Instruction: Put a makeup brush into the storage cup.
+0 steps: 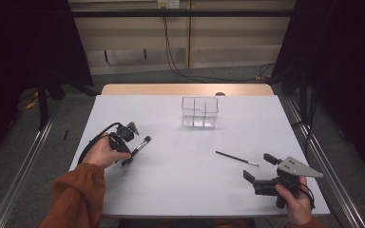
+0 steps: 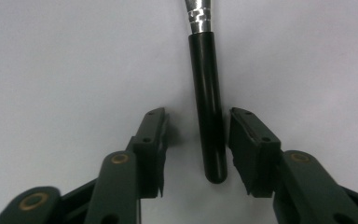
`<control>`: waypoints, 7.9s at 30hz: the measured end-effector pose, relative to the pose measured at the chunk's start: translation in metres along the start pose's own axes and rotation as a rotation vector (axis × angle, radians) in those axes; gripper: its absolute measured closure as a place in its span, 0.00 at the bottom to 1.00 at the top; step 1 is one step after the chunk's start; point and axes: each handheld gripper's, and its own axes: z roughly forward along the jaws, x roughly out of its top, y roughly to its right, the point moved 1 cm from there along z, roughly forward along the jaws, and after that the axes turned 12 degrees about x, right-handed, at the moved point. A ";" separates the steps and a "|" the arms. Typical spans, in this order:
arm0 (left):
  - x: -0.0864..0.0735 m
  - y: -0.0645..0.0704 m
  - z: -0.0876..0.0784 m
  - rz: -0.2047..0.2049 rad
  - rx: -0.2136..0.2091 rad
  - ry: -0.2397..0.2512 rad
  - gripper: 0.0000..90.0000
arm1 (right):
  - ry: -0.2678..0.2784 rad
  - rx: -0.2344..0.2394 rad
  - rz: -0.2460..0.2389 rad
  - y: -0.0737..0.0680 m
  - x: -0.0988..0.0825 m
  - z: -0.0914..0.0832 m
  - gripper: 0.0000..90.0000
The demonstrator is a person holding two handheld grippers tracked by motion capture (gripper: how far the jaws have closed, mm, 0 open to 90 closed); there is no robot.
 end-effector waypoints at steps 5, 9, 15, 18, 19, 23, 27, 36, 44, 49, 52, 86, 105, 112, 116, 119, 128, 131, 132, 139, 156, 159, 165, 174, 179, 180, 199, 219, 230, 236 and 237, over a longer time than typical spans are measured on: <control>0.001 0.002 -0.001 0.003 0.002 -0.011 0.79 | -0.001 0.000 0.002 0.000 0.000 0.000 0.00; 0.002 0.003 0.000 -0.009 -0.018 -0.027 0.85 | 0.000 -0.001 0.004 0.000 0.000 -0.001 0.00; 0.002 0.001 0.000 0.002 -0.028 -0.029 0.88 | -0.001 0.001 0.002 0.000 0.000 -0.001 0.00; 0.001 0.000 0.000 0.007 -0.035 -0.025 0.89 | -0.001 0.000 0.004 0.000 0.000 -0.001 0.00; 0.000 0.000 0.000 -0.006 -0.040 -0.016 0.89 | -0.001 0.000 0.004 0.000 0.000 -0.001 0.00; -0.002 -0.002 -0.001 -0.011 -0.046 0.002 0.89 | -0.001 0.000 0.004 0.001 0.000 0.000 0.00; -0.005 -0.004 -0.002 -0.003 -0.057 0.022 0.89 | -0.004 -0.001 0.005 0.001 0.000 0.000 0.00; -0.011 -0.007 -0.002 -0.032 -0.076 0.068 0.89 | -0.003 -0.003 0.006 0.001 0.000 0.000 0.00; -0.016 -0.009 -0.003 -0.082 -0.093 0.141 0.89 | -0.003 -0.004 0.007 0.001 0.000 0.000 0.00; -0.018 -0.012 -0.008 -0.126 -0.096 0.205 0.89 | -0.005 -0.003 0.005 0.001 0.000 0.000 0.00; -0.019 -0.012 -0.011 -0.130 -0.096 0.227 0.89 | -0.003 -0.004 0.007 0.001 0.000 0.000 0.00; -0.042 0.003 -0.019 -0.265 -0.124 0.620 0.89 | -0.003 -0.005 0.008 0.001 0.000 0.000 0.00; -0.055 0.016 -0.016 -0.290 -0.101 0.846 0.89 | -0.003 -0.002 0.005 0.001 0.000 0.000 0.00; -0.058 0.020 -0.019 -0.307 -0.115 0.910 0.89 | -0.002 0.000 0.007 0.001 0.000 0.001 0.00; -0.061 0.023 -0.019 -0.314 -0.123 0.937 0.89 | 0.001 0.004 0.009 0.001 0.000 0.001 0.00; -0.063 0.023 -0.020 -0.314 -0.129 0.959 0.89 | 0.000 0.005 0.011 0.001 0.000 0.002 0.00; -0.065 0.030 -0.024 -0.296 -0.130 1.003 0.88 | 0.019 0.006 0.006 0.000 0.002 0.001 0.00; -0.065 0.032 -0.024 -0.291 -0.127 1.009 0.89 | 0.021 0.008 0.008 0.000 0.002 0.001 0.00; -0.064 0.033 -0.025 -0.292 -0.130 1.016 0.89 | 0.021 0.008 0.009 0.001 0.002 0.001 0.00; -0.063 0.038 -0.026 -0.268 -0.143 1.027 0.88 | 0.024 0.017 0.007 0.001 0.003 0.004 0.00; -0.055 0.058 -0.033 -0.218 -0.192 1.059 0.88 | 0.029 0.124 -0.017 -0.014 0.015 0.020 0.00; -0.054 0.060 -0.033 -0.213 -0.196 1.059 0.88 | 0.037 0.150 -0.022 -0.017 0.018 0.025 0.00; -0.049 0.067 -0.035 -0.202 -0.208 1.068 0.88 | 0.029 0.184 -0.039 -0.027 0.025 0.038 0.00; -0.046 0.074 -0.037 -0.198 -0.224 1.074 0.88 | 0.032 0.230 -0.057 -0.035 0.036 0.056 0.00; -0.045 0.079 -0.036 -0.181 -0.232 1.068 0.88 | 0.033 0.249 -0.054 -0.038 0.045 0.068 0.00; -0.045 0.081 -0.037 -0.181 -0.224 1.069 0.89 | 0.030 0.253 -0.056 -0.039 0.046 0.070 0.00; -0.013 0.100 -0.040 -0.136 -0.245 1.071 0.88 | 0.015 0.356 -0.098 -0.046 0.079 0.114 0.00; 0.006 0.124 -0.034 -0.119 -0.275 1.072 0.88 | 0.023 0.370 -0.102 -0.055 0.093 0.145 0.00; 0.008 0.127 -0.031 -0.118 -0.280 1.067 0.88 | 0.031 0.378 -0.042 -0.051 0.091 0.150 0.28; 0.009 0.130 -0.030 -0.104 -0.278 1.059 0.88 | 0.038 0.381 -0.036 -0.049 0.091 0.149 0.52; 0.010 0.130 -0.029 -0.101 -0.276 1.056 0.88 | 0.037 0.391 -0.031 -0.048 0.090 0.149 0.55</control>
